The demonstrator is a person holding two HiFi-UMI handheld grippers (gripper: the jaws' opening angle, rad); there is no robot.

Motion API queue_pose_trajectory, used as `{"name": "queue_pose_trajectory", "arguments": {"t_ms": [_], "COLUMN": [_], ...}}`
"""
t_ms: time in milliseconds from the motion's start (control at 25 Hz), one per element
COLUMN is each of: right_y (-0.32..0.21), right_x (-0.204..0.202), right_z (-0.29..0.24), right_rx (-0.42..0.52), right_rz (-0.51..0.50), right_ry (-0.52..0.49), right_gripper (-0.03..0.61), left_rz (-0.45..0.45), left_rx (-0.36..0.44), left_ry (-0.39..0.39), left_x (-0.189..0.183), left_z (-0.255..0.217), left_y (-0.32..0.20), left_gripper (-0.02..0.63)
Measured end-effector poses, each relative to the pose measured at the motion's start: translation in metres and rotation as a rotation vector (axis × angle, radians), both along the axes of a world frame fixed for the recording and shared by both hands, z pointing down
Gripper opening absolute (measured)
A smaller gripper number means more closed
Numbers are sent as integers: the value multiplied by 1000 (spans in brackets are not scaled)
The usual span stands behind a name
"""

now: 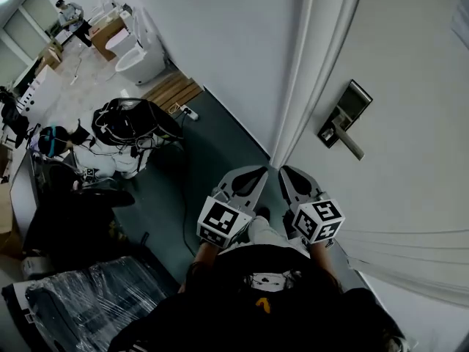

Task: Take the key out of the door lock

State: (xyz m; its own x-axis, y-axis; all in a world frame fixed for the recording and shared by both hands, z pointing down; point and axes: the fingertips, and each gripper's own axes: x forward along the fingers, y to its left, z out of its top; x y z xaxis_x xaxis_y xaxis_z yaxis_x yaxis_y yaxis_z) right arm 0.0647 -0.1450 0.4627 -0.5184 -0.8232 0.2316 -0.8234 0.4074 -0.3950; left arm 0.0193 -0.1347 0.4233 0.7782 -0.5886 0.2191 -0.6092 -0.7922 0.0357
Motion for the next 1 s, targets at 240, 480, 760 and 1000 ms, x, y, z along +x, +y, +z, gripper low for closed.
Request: {"name": "queue_pose_trajectory", "arguments": {"t_ms": [240,480,760,1000], "right_y": [-46,-73,-81,-81], "right_x": [11,20,28,35], "right_z": [6,10,21,22], "right_rx": [-17,-27,-58,-72], "right_rz": [15,45,88,171], "right_ry": [-8,-29,-18,-25], "right_gripper": [12,12,12,12], "left_rz": [51,101,176,246], "left_rx": [3,-1,-16,-34], "left_ry": [-15,-11,-4,-3], "left_x": [24,42,59,63], "left_z": [0,0,8,8], "left_y": [-55,-87,-95,-96], "left_gripper": [8,8,8,8]}}
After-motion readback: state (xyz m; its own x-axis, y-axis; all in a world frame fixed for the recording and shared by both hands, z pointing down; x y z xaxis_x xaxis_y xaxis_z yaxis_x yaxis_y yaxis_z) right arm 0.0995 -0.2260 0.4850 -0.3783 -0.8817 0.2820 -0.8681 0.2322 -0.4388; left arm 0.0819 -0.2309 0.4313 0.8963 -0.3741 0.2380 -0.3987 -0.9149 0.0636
